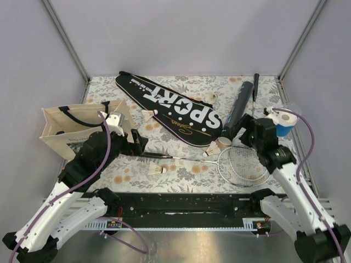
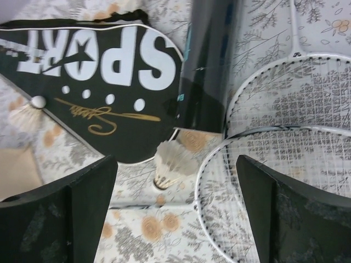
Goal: Pack up the badminton gear
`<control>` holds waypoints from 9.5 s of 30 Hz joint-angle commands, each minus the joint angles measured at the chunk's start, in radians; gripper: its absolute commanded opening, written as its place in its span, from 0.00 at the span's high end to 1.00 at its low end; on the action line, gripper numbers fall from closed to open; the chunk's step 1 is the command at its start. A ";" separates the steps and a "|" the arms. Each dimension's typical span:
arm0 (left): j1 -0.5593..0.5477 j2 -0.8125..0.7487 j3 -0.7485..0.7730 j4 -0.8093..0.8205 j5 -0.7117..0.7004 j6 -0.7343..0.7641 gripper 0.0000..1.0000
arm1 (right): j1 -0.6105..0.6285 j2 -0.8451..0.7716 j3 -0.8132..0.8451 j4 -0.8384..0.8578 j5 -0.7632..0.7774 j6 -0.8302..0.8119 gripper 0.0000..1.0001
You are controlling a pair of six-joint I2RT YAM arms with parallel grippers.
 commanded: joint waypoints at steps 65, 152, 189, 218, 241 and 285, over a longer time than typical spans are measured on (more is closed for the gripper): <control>0.004 0.083 0.046 0.185 0.247 -0.228 0.01 | -0.059 0.233 0.064 0.358 -0.141 -0.076 0.65; -0.027 -0.144 -0.231 0.527 -0.153 -1.084 0.52 | 0.348 -0.207 -0.386 1.102 -0.582 0.178 0.48; -0.027 -0.247 -0.195 0.288 -0.356 -1.133 0.60 | 0.351 -0.157 -0.421 1.126 -0.476 0.192 1.00; -0.027 -0.263 -0.169 0.250 -0.319 -1.103 0.62 | 0.351 -0.312 -0.315 0.562 -0.103 0.171 1.00; -0.027 -0.342 -0.109 0.122 0.008 -0.928 0.61 | -0.039 0.631 0.151 0.366 0.224 0.005 1.00; -0.025 -0.326 -0.141 0.133 -0.118 -0.799 0.60 | -0.044 1.122 0.726 0.408 -0.037 -0.759 0.44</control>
